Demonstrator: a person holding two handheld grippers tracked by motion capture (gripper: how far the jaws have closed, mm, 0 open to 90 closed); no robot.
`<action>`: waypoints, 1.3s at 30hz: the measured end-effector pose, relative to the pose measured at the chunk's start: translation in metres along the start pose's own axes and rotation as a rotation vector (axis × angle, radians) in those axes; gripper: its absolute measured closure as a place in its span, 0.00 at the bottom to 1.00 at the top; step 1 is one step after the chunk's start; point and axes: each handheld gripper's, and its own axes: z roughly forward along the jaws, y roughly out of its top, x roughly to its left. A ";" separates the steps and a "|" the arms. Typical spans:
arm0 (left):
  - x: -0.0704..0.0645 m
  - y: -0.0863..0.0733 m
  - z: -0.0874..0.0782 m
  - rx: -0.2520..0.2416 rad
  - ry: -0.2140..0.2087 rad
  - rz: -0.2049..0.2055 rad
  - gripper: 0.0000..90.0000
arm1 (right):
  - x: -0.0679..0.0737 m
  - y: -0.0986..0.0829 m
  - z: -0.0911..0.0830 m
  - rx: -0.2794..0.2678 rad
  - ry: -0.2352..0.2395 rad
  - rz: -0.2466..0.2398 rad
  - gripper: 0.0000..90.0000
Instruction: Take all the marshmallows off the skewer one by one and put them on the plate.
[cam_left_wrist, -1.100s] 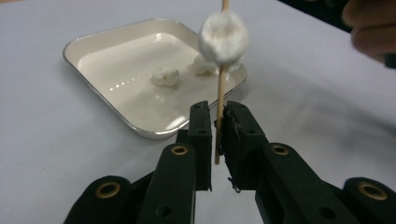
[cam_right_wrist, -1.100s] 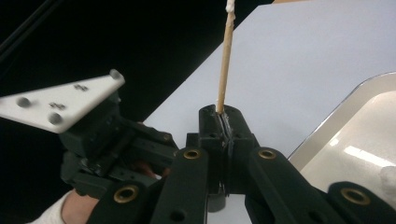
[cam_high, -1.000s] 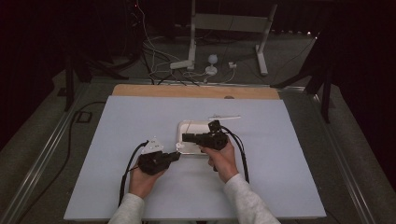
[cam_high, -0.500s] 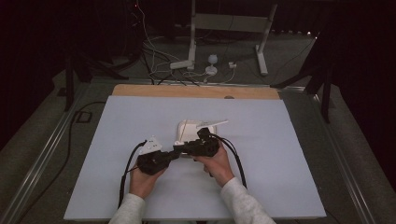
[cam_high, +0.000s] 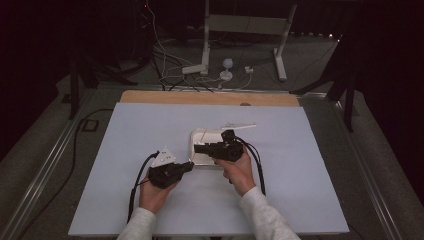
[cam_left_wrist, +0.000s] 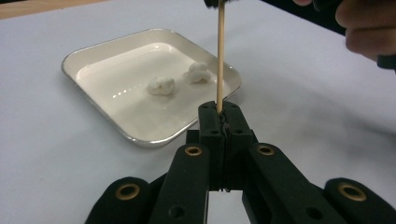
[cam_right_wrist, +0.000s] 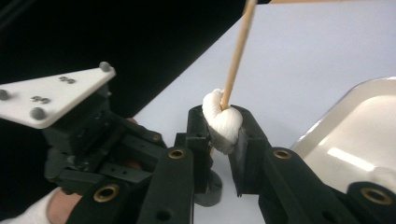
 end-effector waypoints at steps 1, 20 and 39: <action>0.000 0.000 0.000 -0.001 -0.001 0.001 1.00 | 0.000 0.000 0.000 0.000 0.000 0.000 0.88; -0.002 0.001 -0.004 0.017 0.052 0.058 1.00 | -0.004 0.026 -0.025 -0.083 -0.038 0.018 0.88; 0.000 0.000 -0.006 0.015 0.058 0.018 1.00 | -0.017 0.031 -0.046 -0.097 -0.137 -0.009 0.87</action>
